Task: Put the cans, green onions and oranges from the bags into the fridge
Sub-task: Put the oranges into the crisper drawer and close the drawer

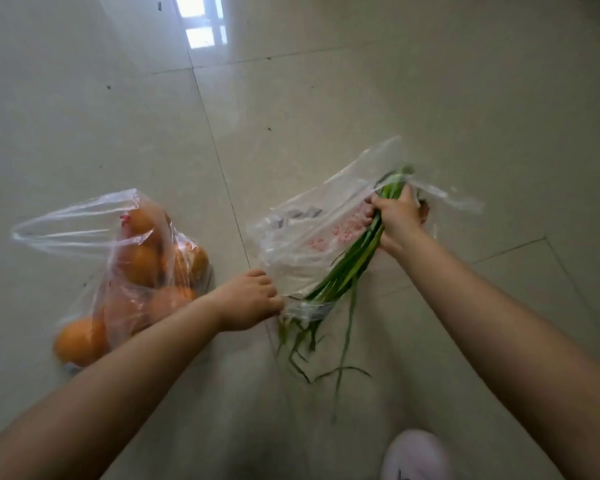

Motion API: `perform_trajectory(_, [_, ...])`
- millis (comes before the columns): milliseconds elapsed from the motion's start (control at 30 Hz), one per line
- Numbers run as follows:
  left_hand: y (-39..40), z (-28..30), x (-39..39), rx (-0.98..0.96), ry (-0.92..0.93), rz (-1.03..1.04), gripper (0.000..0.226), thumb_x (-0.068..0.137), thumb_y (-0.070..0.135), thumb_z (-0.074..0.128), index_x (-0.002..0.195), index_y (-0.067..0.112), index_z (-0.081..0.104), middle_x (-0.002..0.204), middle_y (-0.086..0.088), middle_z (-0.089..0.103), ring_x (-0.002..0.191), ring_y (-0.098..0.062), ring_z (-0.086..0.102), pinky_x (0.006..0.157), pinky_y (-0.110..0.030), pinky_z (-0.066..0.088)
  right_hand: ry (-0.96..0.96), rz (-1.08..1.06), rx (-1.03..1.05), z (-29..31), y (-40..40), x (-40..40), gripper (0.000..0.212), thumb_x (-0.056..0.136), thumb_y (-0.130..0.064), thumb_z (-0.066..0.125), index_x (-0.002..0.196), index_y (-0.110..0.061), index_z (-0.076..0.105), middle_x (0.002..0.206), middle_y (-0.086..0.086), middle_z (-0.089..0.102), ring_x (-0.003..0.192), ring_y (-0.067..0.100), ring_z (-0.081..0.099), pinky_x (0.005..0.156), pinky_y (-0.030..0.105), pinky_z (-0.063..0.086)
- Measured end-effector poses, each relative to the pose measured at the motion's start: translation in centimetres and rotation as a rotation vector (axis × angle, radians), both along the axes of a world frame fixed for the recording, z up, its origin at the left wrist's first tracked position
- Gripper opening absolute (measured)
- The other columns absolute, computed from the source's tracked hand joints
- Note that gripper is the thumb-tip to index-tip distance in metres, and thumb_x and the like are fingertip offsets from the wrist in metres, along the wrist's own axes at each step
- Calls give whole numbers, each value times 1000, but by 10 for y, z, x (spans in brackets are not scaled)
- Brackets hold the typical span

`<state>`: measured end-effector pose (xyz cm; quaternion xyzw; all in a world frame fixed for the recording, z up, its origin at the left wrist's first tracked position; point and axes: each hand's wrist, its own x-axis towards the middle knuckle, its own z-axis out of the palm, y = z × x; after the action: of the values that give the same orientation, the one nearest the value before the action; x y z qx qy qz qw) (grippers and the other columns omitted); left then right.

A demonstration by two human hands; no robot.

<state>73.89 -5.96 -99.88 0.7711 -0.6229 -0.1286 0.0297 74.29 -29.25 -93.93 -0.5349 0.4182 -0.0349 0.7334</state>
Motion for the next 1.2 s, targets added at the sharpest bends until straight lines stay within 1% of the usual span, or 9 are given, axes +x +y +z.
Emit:
perform_trajectory(167, [19, 5, 23, 784, 103, 311, 39, 89, 33, 57, 126, 20, 59, 133, 0, 56, 128, -19, 47, 111, -28, 29, 234, 892, -135, 27, -34, -6, 26, 95, 3, 35, 103, -19, 44, 61, 5, 35, 31, 1, 36, 30, 9, 28])
perform_trajectory(300, [-10, 27, 36, 307, 394, 698, 27, 88, 18, 54, 112, 9, 61, 119, -10, 59, 107, -26, 57, 87, -30, 46, 441, 1357, -588, 36, -40, -23, 23, 93, -18, 51, 112, -29, 48, 62, 2, 44, 42, 6, 42, 34, 13, 34])
perform_trajectory(400, [-38, 38, 46, -323, -37, 753, 30, 80, 23, 59, 100, 3, 65, 101, -19, 63, 91, -37, 62, 74, -37, 54, 352, 1367, -642, 38, -31, -34, 11, 91, -22, 54, 102, -24, 56, 61, -2, 44, 41, 3, 42, 39, 15, 34])
perform_trajectory(533, [-59, 45, 57, 62, 75, 979, 54, 93, 34, 51, 142, 22, 35, 153, -12, 21, 138, -35, 24, 107, -45, 32, 270, 1340, -641, 52, -33, -45, 28, 85, -15, 64, 111, -21, 57, 62, -9, 47, 35, -7, 46, 39, 4, 33])
perform_trajectory(733, [-54, 25, 49, 360, 179, 1039, 31, 99, 11, 38, 125, 3, 52, 130, -18, 53, 120, -36, 52, 96, -41, 44, 58, 1040, 123, 61, -84, -79, 40, 34, -23, 90, 66, -8, 70, 40, -6, 52, 30, 3, 41, 34, 5, 33])
perform_trajectory(867, [-80, 27, 47, 176, 716, 1407, 31, 95, 5, 48, 122, -8, 55, 129, -21, 57, 113, -31, 59, 73, -28, 52, -354, 907, 444, 44, -91, -72, 25, 77, -19, 71, 101, -12, 64, 64, -7, 66, 41, 8, 39, 46, 10, 42])
perform_trajectory(933, [-100, 27, 52, -259, 1253, 1733, 37, 99, 2, 39, 134, -11, 42, 139, -23, 47, 111, -29, 56, 45, -13, 48, -282, 778, 310, 50, -78, -65, 38, 64, -27, 81, 91, -8, 61, 51, -6, 58, 33, 6, 38, 39, 9, 38])
perform_trajectory(1033, [-122, 44, 46, -931, 1872, 1751, 49, 98, -3, 35, 146, -2, 23, 148, -26, 31, 124, -31, 48, 80, -21, 53, -186, 672, -116, 56, -69, -58, 30, 68, -20, 77, 78, -7, 52, 43, -7, 46, 30, 3, 38, 33, 11, 33])
perform_trajectory(1200, [-134, 60, 39, -971, 1871, 1553, 53, 99, 14, 41, 148, 16, 20, 153, -10, 28, 141, -24, 31, 114, -37, 28, -26, 833, -758, 52, -51, -55, 17, 78, -8, 70, 94, -9, 68, 64, -8, 52, 50, -4, 49, 52, 5, 36])
